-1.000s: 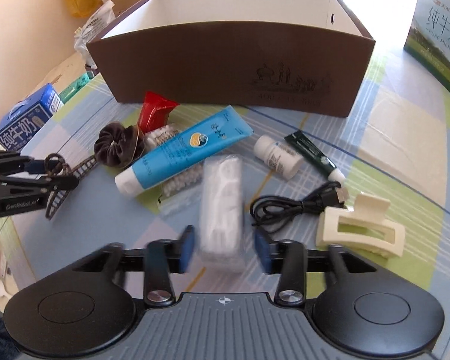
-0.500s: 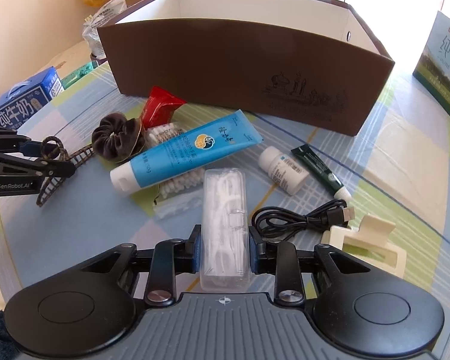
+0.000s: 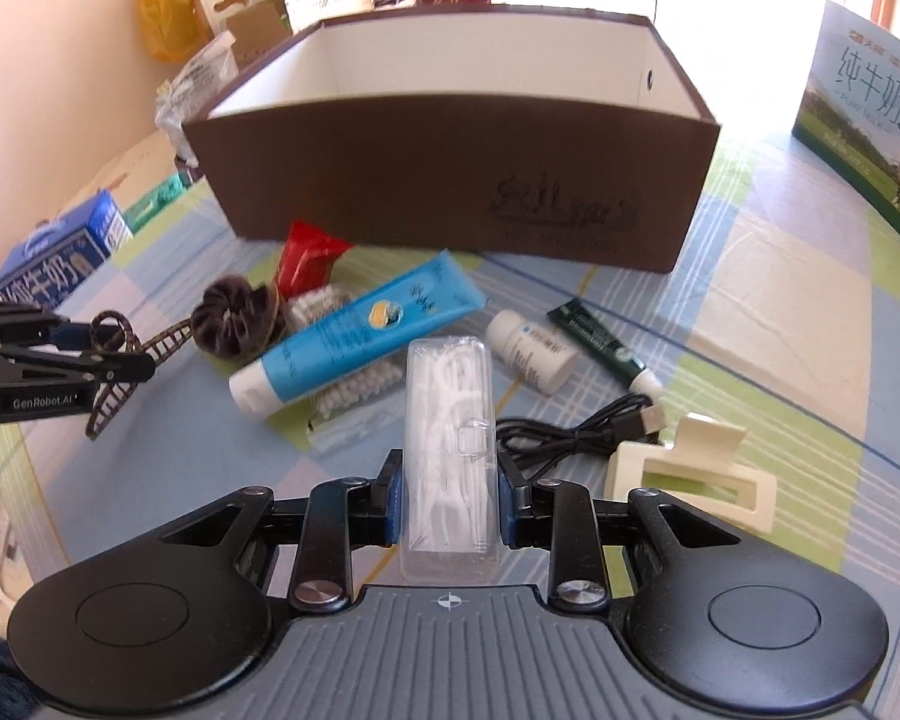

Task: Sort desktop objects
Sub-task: 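Lift the clear floss case with the right gripper while the left holds the strap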

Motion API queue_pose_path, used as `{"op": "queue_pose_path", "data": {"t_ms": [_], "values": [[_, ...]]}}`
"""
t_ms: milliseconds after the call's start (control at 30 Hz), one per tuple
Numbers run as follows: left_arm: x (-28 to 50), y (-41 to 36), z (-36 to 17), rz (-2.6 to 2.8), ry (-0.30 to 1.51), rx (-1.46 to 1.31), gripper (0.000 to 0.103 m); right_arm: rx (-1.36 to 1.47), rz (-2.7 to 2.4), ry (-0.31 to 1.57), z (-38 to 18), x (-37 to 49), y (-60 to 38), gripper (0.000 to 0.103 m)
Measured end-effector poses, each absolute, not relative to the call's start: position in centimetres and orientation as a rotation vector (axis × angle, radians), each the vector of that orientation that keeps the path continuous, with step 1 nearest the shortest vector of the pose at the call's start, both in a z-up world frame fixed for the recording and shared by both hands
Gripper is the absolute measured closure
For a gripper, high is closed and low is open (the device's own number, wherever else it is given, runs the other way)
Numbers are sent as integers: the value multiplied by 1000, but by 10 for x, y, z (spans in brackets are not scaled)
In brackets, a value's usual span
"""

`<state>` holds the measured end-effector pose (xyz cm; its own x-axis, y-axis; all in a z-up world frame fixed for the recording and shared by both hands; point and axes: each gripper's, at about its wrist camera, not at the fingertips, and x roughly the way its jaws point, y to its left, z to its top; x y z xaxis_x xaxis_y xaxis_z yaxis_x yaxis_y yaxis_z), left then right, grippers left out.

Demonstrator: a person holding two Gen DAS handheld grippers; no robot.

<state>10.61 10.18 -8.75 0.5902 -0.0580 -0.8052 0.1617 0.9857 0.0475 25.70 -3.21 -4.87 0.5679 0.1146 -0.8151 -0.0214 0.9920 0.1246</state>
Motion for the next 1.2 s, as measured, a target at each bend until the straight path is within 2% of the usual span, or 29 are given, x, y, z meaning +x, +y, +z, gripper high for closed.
{"op": "queue_pose_path", "data": {"t_ms": [100,133,367,433,533,567,700,1033,1067,1167,1200], "values": [[108,100,-75,-133,898,113,73,115,82,934,-37,259,-36,76],[109,100,-69,-138,882,108,79,122,84,925,-34,260,-37,76],[125,94,-52,-142,869,117,78,137,91,889,-19,270,-43,76],[122,97,-56,-148,883,117,71,150,88,887,-19,268,-46,76],[110,102,-59,-165,903,122,56,173,84,905,-25,263,-49,76],[106,104,-61,-165,910,129,47,180,81,914,-28,262,-51,76],[98,111,-71,-156,933,129,42,209,71,949,-39,258,-55,76],[106,106,-107,-157,960,161,45,215,67,956,-41,259,-56,76],[108,105,-110,-155,964,166,47,218,66,958,-42,258,-57,76],[110,104,-118,-151,985,178,64,228,62,965,-44,257,-58,76],[108,104,-119,-153,974,185,66,229,61,967,-44,256,-58,76]]}}
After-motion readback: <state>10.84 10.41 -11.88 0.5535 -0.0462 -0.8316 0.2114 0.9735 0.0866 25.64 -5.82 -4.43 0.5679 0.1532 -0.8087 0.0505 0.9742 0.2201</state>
